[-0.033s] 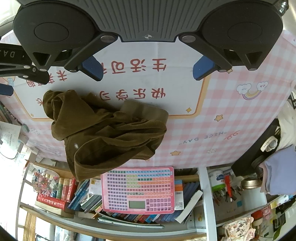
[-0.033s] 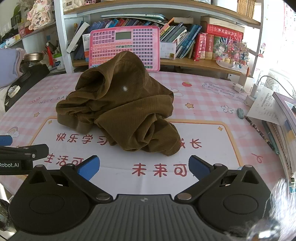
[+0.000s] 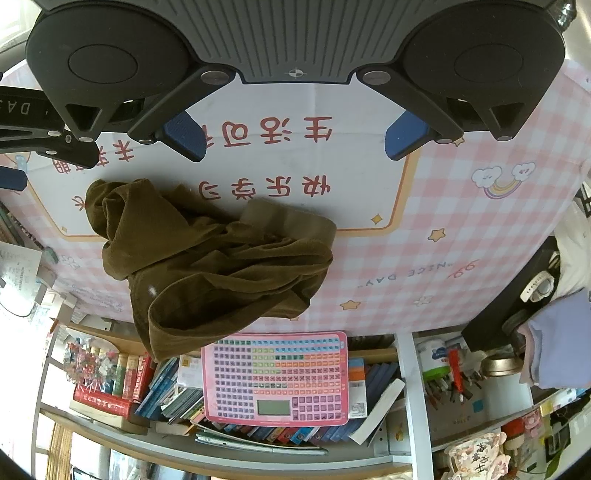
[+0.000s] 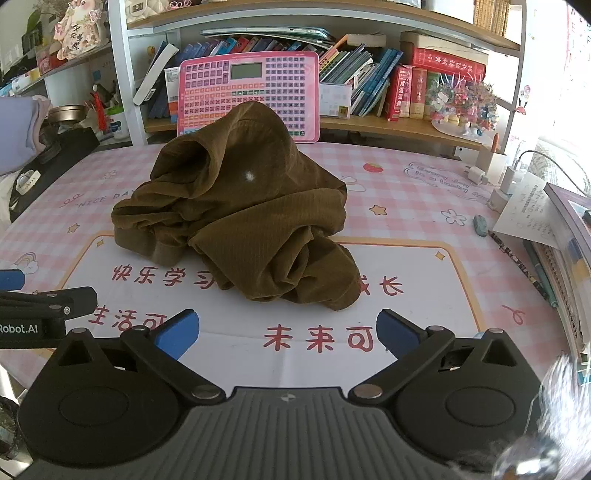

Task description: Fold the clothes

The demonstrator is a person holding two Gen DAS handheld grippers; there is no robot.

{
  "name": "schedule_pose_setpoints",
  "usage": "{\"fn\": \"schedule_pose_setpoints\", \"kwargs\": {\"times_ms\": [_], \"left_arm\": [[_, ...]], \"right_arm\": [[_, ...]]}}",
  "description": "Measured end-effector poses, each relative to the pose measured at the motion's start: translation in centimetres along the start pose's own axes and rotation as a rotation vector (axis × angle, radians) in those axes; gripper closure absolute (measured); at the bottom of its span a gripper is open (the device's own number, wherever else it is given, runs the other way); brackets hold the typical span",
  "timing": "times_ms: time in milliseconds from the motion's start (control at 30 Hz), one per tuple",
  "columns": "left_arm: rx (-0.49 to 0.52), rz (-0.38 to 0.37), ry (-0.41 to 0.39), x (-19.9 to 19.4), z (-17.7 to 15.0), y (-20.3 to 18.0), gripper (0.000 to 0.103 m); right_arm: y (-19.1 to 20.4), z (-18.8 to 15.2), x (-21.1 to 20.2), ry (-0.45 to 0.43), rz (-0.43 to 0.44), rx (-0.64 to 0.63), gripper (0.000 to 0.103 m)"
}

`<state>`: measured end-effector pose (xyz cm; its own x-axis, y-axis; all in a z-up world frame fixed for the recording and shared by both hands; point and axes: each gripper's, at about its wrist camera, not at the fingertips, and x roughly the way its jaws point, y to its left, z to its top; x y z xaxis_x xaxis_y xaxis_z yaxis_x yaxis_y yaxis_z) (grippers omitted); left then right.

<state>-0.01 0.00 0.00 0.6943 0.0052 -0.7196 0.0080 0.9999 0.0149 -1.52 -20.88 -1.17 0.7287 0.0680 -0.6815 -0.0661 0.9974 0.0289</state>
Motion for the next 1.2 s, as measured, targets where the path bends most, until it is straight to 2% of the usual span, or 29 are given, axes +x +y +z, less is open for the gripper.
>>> {"fn": "schedule_pose_setpoints", "kwargs": {"times_ms": [1200], "left_arm": [[-0.001, -0.009, 0.015, 0.39, 0.07, 0.08, 0.000]], "right_arm": [[-0.23, 0.02, 0.35, 0.010, -0.001, 0.008, 0.000]]}}
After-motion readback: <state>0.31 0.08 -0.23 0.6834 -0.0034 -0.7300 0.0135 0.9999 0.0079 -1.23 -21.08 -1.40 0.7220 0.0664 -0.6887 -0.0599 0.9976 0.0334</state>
